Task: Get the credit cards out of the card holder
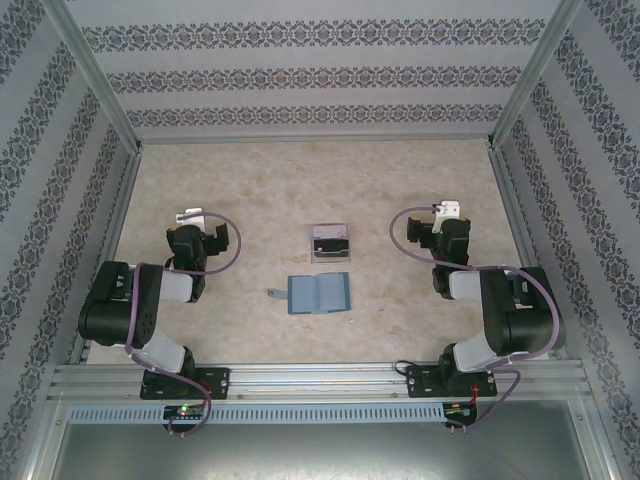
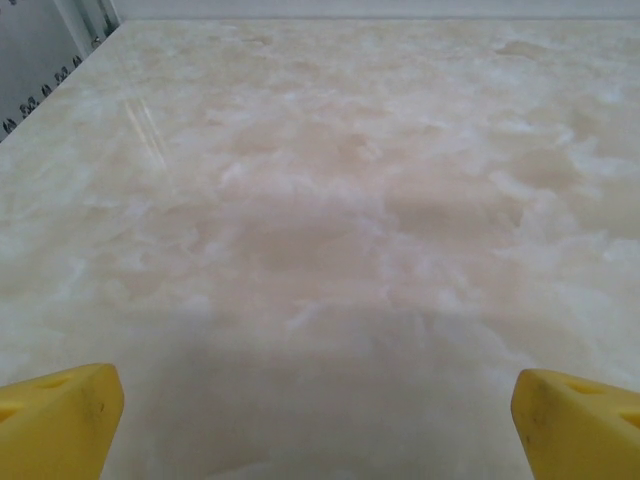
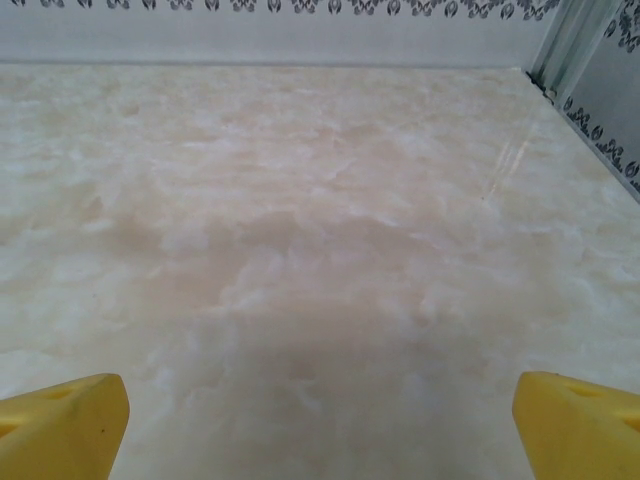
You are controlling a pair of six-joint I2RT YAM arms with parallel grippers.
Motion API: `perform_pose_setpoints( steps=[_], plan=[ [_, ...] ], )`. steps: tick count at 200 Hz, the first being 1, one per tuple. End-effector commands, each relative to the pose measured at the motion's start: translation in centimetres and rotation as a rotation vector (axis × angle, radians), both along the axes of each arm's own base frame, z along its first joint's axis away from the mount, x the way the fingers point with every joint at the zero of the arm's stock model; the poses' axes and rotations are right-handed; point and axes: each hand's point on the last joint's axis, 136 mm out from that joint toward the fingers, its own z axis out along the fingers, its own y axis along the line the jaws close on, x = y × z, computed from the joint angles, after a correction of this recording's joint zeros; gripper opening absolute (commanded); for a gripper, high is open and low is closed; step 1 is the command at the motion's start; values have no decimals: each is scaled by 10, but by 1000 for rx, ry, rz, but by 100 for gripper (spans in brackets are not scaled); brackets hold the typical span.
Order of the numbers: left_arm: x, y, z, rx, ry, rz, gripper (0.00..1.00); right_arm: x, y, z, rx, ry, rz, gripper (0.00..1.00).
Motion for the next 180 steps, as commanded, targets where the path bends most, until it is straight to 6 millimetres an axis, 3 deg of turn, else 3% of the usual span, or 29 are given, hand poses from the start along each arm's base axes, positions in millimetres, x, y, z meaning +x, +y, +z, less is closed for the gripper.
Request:
perform_pose_setpoints(
  steps=[1, 180],
  plan=[
    [7, 2, 18, 17, -92, -10, 100, 3, 5, 10, 21, -52, 19, 98],
    [9, -1, 17, 20, -78, -18, 100, 3, 6, 11, 23, -54, 20, 98]
  ],
)
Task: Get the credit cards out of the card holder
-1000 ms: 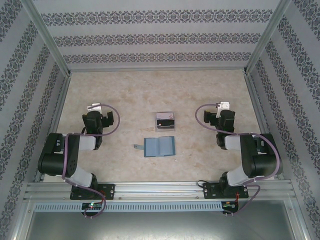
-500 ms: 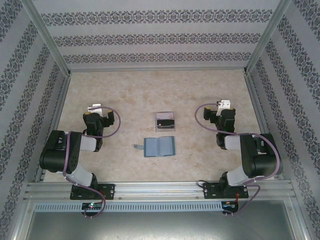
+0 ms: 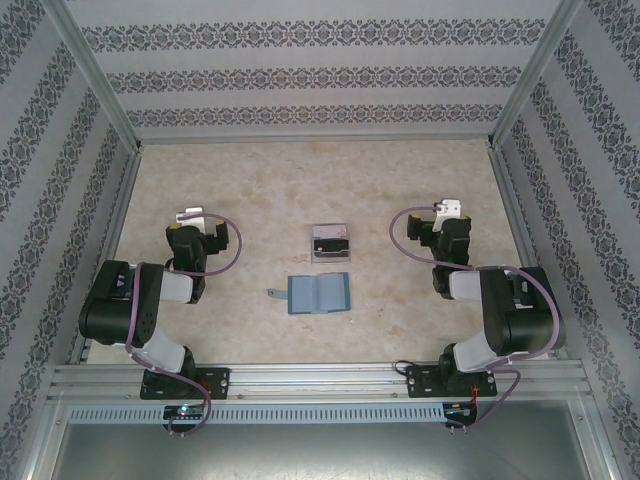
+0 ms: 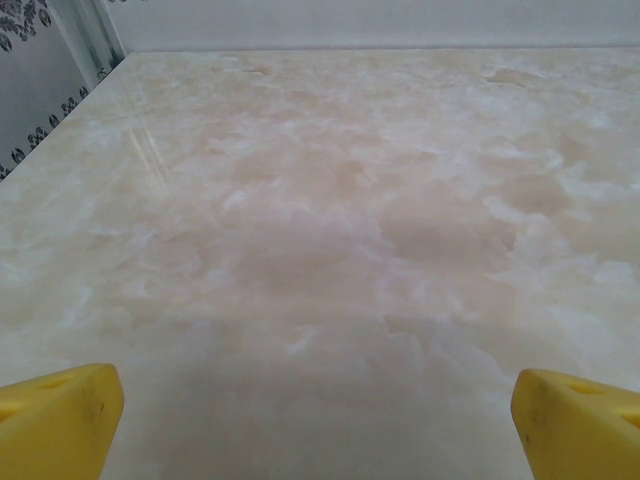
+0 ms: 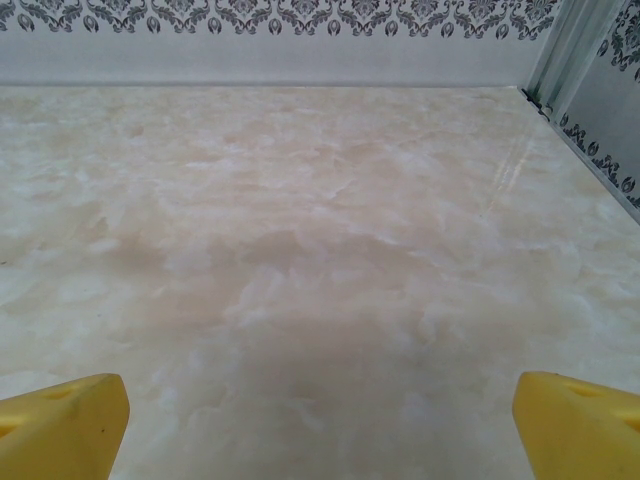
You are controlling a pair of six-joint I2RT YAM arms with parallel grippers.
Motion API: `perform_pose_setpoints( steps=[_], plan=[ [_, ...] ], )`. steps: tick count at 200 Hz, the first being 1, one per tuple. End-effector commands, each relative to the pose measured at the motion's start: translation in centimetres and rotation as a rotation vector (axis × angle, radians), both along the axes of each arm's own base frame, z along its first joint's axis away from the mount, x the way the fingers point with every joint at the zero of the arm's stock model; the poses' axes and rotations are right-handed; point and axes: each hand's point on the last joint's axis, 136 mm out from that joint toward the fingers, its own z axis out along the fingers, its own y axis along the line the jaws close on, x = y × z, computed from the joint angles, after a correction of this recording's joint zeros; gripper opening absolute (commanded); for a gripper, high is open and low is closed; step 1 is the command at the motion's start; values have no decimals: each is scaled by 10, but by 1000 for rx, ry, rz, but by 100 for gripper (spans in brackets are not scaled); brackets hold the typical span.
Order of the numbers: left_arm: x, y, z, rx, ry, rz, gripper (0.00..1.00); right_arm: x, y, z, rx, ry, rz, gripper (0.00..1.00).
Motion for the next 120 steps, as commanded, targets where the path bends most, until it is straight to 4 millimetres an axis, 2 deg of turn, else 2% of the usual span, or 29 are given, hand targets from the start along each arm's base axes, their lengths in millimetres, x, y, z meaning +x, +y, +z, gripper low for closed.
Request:
perform_pose_setpoints(
  steps=[1, 120],
  plan=[
    [5, -1, 8, 3, -36, -10, 100, 1, 6, 5, 20, -28, 21, 98],
    [5, -1, 7, 0, -35, -12, 100, 3, 9, 3, 26, -18, 50, 98]
  ],
)
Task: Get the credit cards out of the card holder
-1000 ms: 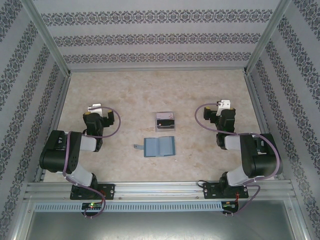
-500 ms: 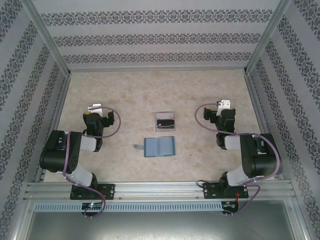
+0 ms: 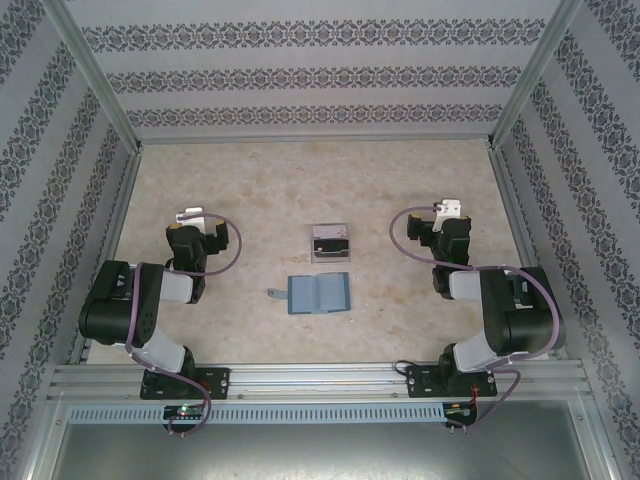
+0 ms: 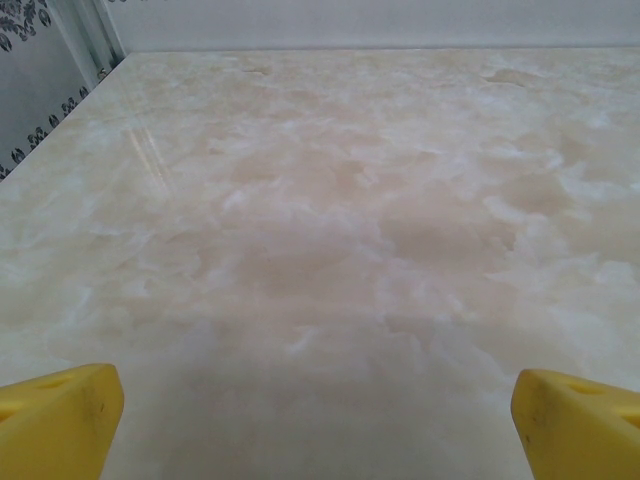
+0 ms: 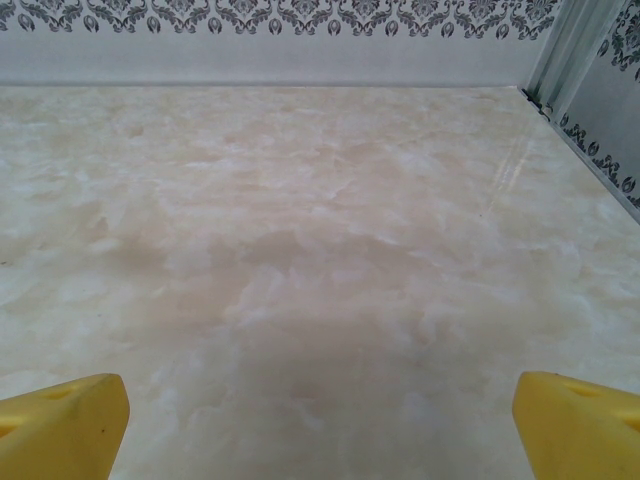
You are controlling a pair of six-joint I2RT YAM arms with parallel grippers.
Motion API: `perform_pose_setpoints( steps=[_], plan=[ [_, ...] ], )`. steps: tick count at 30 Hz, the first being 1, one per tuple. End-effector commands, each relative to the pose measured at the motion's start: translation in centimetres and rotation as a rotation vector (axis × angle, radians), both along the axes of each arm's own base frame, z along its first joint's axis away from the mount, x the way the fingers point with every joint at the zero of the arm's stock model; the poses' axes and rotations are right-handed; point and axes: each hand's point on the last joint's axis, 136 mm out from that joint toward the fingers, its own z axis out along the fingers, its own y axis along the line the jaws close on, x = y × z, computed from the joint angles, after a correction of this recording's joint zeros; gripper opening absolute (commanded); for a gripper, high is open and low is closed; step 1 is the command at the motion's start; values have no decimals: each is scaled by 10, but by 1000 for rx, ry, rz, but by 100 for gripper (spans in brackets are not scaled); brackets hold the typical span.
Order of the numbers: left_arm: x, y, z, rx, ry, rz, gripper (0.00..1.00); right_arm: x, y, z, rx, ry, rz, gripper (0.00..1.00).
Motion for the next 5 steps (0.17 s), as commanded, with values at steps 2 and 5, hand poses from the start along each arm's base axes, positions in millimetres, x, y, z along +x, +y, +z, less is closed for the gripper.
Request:
perform_pose_setpoints(
  steps=[2, 5],
  plan=[
    [5, -1, 8, 1, -36, -11, 100, 3, 8, 3, 25, -18, 43, 98],
    [4, -1, 8, 2, -38, -12, 100, 2, 8, 4, 25, -23, 45, 98]
  ],
)
